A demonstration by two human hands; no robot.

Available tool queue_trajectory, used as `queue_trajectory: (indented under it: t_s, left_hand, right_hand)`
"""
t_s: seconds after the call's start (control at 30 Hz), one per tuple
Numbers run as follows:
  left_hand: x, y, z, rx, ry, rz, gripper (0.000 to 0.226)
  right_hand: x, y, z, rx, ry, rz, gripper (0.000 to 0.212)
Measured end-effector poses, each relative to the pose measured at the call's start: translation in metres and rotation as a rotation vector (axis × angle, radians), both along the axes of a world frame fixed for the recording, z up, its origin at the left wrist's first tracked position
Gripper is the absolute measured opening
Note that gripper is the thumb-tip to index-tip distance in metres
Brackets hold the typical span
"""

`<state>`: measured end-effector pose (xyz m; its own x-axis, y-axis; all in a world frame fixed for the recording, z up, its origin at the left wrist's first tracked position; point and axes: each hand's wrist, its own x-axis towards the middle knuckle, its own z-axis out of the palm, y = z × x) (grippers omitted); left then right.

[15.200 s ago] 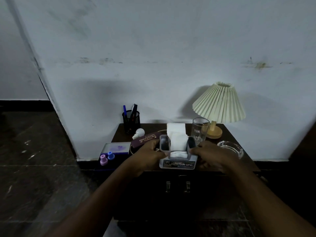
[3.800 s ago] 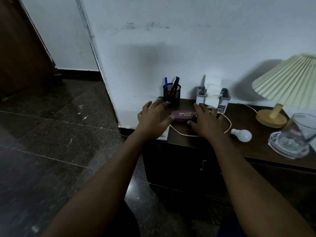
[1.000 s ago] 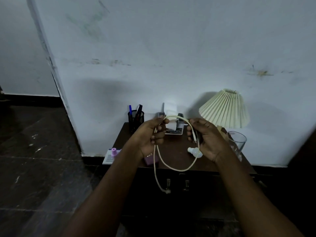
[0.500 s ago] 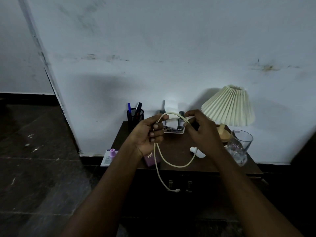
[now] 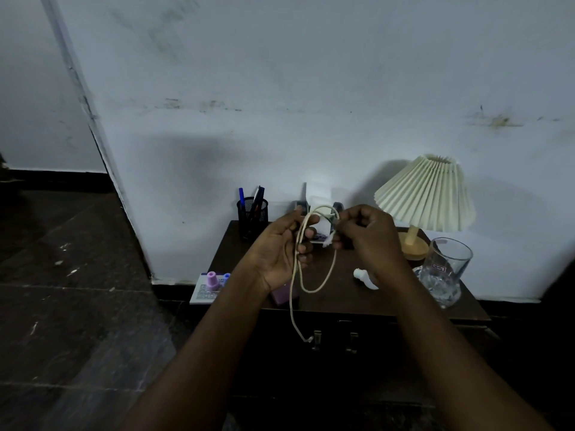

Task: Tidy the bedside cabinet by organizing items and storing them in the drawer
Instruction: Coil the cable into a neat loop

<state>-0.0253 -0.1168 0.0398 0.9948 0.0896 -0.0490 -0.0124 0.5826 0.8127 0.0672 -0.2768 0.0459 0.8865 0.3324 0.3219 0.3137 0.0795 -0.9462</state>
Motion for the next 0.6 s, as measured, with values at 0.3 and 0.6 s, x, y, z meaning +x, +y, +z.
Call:
queue_trajectory:
  t_s: [0.3, 0.6]
  left_hand:
    - [0.000, -0.007, 0.003, -0.056, -0.039, -0.023, 0.039]
    - [0.000, -0.011, 0.002, -0.195, -0.111, -0.011, 0.019]
  right_hand:
    - [-0.015, 0.010, -0.008, 0.013, 0.298, 0.114, 0.009]
    - [-0.014, 0.004, -0.005, -0.075, 0.085, 0.165, 0.022]
